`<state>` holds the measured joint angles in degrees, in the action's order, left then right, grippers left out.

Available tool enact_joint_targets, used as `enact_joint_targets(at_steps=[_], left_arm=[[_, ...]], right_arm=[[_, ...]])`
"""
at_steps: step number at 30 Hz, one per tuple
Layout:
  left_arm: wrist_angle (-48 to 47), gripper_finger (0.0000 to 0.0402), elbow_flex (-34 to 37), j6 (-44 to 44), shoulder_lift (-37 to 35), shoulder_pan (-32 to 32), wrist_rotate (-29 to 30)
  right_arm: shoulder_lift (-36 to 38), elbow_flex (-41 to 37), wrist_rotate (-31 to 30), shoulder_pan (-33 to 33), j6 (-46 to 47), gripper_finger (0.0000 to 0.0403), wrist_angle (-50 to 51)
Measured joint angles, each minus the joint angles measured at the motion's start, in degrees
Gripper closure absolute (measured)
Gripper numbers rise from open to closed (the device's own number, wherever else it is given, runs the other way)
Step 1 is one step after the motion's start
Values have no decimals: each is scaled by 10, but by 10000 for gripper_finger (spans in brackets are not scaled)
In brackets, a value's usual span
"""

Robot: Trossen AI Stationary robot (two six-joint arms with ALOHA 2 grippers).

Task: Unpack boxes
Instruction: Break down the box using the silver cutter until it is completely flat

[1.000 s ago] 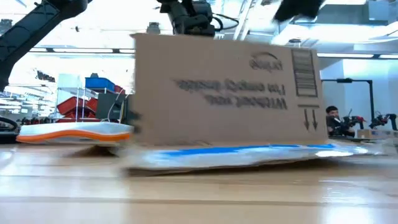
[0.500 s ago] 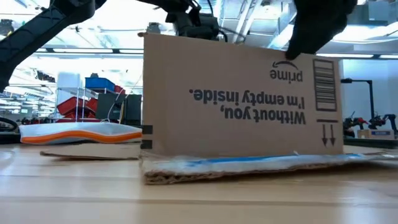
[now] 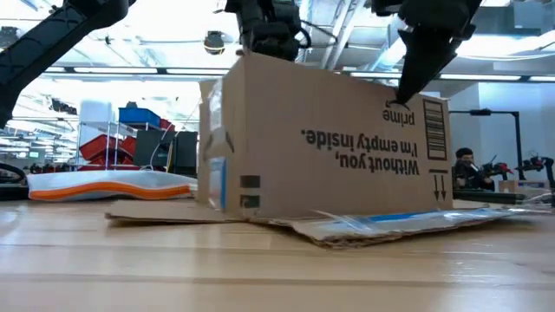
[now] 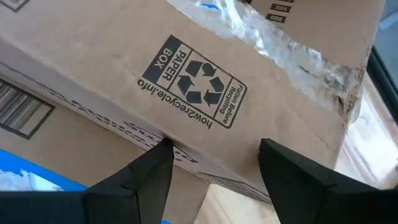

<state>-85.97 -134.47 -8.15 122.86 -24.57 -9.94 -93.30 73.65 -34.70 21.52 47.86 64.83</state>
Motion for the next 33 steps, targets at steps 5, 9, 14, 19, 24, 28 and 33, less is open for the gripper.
enact_joint_targets(at_steps=[5, 9, 14, 19, 24, 28, 33], left_arm=[[21, 331, -2, -25, -12, -4, 57], [38, 286, -4, -41, -26, -10, 93], [94, 269, -4, -40, -53, -11, 185], [69, 268, -5, -45, -85, 3, -57], [60, 273, 58, -59, -81, 37, 9], [98, 274, 160, -61, -81, 44, 32], [104, 275, 265, 0, -81, 36, -30]], right_arm=[[-2, -1, -7, 19, 13, 186, -7], [-1, -1, -3, 28, 20, 186, -1], [-1, 0, 12, 40, 31, 186, 15], [1, 1, 51, 73, 35, 186, 14], [1, 2, 93, 106, 68, 186, -19], [-1, 1, 70, 107, 96, 186, 14], [-1, 0, 10, 59, 89, 186, 98]])
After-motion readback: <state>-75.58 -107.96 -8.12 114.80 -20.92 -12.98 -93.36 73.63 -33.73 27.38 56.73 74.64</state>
